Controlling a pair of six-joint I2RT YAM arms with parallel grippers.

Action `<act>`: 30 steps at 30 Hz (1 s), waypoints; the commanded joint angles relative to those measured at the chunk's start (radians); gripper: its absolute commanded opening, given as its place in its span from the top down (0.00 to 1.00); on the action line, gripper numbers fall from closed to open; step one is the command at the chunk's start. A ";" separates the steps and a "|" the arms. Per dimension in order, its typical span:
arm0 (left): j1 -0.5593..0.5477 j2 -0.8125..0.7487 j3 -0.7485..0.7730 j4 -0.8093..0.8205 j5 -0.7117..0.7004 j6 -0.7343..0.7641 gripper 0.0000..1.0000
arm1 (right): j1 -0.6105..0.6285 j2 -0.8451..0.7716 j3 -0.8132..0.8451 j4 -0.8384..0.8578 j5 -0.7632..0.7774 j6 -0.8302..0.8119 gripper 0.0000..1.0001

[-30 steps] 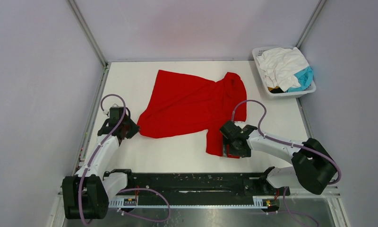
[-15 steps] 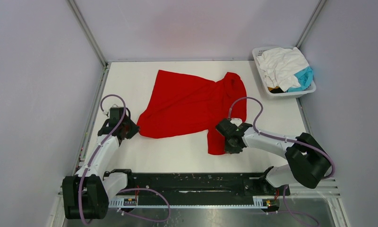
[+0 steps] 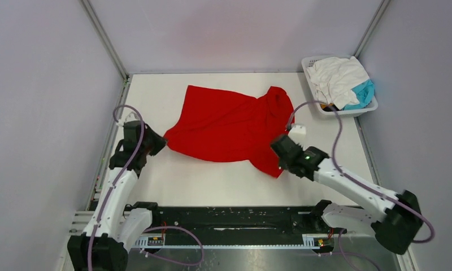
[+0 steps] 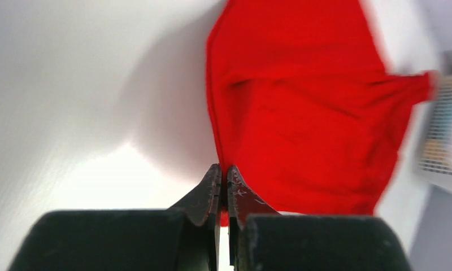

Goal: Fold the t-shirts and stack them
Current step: Flatten out the tshirt

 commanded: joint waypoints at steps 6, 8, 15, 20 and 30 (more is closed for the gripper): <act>-0.028 -0.160 0.416 -0.035 0.093 -0.017 1.00 | -0.004 -0.273 0.530 -0.224 0.385 -0.213 1.00; -0.028 -0.173 0.504 -0.066 0.091 -0.016 1.00 | -0.004 -0.267 0.680 -0.253 0.416 -0.278 1.00; -0.028 -0.167 0.904 -0.218 0.089 0.028 1.00 | -0.002 -0.229 1.159 -0.313 0.297 -0.475 1.00; -0.028 -0.135 1.201 -0.310 0.125 0.073 1.00 | -0.003 -0.130 1.571 -0.453 0.042 -0.561 1.00; -0.028 -0.100 1.499 -0.354 0.188 0.080 1.00 | -0.002 -0.147 1.747 -0.345 -0.129 -0.663 1.00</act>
